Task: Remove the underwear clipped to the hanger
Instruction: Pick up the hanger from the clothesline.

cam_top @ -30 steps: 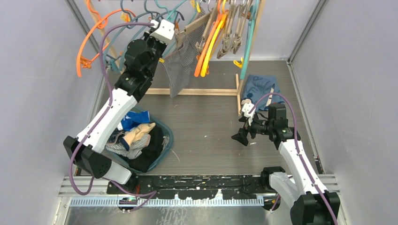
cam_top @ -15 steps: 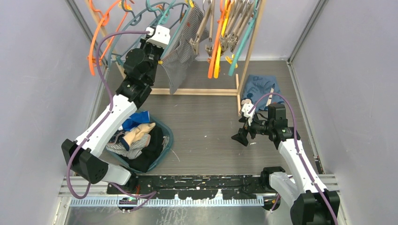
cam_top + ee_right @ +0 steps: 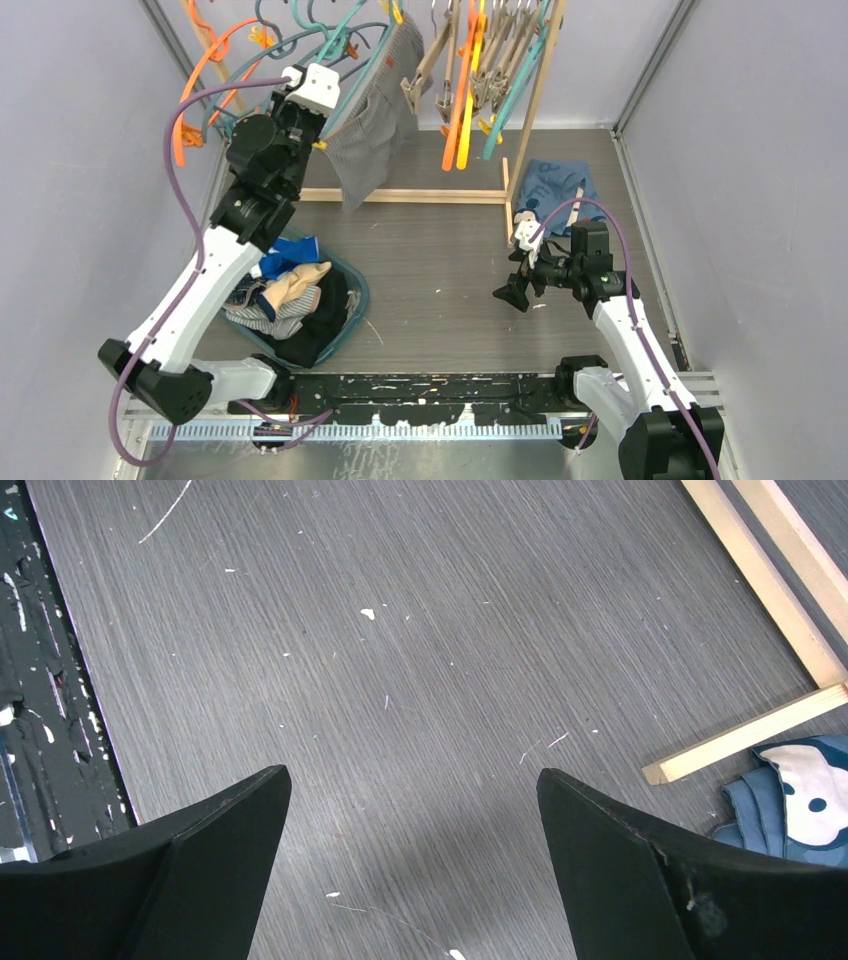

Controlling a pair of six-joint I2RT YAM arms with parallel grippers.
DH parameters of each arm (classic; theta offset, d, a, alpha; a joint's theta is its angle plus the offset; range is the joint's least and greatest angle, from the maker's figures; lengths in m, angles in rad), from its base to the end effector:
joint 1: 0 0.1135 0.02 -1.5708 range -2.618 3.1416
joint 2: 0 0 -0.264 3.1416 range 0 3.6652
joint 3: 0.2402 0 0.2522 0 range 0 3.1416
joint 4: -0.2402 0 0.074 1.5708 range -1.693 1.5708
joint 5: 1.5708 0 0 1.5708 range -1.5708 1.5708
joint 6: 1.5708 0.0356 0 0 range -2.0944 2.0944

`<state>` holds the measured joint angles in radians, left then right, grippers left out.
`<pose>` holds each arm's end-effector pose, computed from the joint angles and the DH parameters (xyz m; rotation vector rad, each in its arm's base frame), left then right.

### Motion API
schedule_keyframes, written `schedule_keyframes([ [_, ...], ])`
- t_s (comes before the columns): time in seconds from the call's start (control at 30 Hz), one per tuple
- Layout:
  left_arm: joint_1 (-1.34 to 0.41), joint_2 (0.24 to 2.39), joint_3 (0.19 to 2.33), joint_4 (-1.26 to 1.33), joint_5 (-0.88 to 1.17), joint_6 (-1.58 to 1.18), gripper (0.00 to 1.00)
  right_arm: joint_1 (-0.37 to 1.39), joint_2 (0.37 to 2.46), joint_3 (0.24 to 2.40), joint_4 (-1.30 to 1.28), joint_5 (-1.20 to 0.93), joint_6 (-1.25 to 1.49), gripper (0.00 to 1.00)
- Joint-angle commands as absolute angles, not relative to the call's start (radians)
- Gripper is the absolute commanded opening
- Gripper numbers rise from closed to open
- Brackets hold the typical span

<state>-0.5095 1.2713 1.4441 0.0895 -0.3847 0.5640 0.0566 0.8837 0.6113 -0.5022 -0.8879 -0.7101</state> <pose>0.2478 -0.1232 0.4947 0.3790 1.2791 0.2977 0.1717 0.0374 0.2420 -1.1472 1.7481 0.6468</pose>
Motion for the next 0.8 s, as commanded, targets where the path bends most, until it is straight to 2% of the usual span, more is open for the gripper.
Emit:
schedule_keyframes([
  [0.0, -0.511, 1.163, 1.506, -0.138, -0.317, 0.522, 0.00, 0.054, 0.871, 0.626, -0.483, -0.917, -0.713, 1.00],
  [0.17, -0.511, 1.088, 1.527, -0.400, -0.200, 0.499, 0.00, 0.054, 0.862, 0.645, -0.489, -0.926, -0.700, 1.00],
  [0.5, -0.511, 0.953, 1.532, -0.736, -0.138, 0.556, 0.00, 0.054, 0.881, 0.709, -0.551, -0.997, -0.710, 1.00],
  [0.77, -0.511, 0.904, 1.567, -0.939, 0.063, 0.593, 0.00, 0.053, 0.863, 0.831, -0.558, -1.032, -0.542, 1.00],
])
